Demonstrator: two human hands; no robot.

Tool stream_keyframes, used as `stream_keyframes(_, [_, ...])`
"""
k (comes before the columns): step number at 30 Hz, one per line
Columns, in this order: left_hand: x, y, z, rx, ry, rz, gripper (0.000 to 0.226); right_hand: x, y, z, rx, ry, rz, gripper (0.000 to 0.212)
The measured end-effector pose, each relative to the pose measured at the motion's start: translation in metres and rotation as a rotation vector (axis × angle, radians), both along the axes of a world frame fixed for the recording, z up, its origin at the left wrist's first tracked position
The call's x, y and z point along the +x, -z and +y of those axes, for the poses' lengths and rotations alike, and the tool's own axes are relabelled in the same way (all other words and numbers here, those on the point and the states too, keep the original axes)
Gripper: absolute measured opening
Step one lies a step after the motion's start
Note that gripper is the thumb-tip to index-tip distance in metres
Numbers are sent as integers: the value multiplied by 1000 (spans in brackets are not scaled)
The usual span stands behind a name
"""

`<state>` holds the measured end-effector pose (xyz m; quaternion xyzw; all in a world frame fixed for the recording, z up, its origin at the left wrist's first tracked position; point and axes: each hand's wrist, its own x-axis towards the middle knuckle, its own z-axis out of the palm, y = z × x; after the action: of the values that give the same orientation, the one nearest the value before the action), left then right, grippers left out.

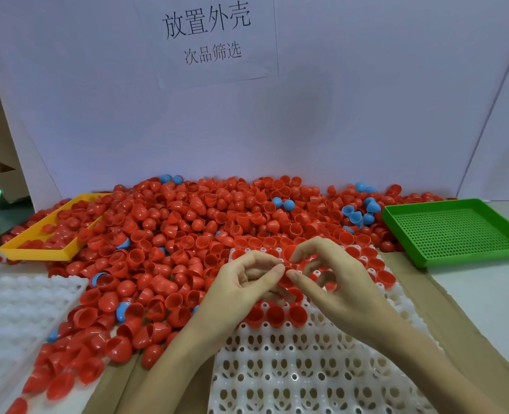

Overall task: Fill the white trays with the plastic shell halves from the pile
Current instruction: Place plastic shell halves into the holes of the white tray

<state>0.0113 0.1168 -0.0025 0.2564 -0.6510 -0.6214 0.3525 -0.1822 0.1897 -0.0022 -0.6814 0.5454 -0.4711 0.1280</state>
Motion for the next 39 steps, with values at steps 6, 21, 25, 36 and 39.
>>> stream_keyframes(6, [2,2,-2,-83,8,-32,18,-14,-1,-2,48,101,37,27])
stream_keyframes(21, [36,32,-59,-792,-653,-746,28,-44,-13,5,399,-62,367,9])
stream_keyframes(25, [39,40,-70,-706,-555,-936,54,-45,-10,3,402,-64,369,6])
stream_keyframes(36, [41,50,-80,-704,-483,-953,40,-41,-3,-1,405,-75,381,8])
stream_keyframes(39, [39,51,-78,-746,-532,-953,35,-40,-3,0,410,-82,365,8])
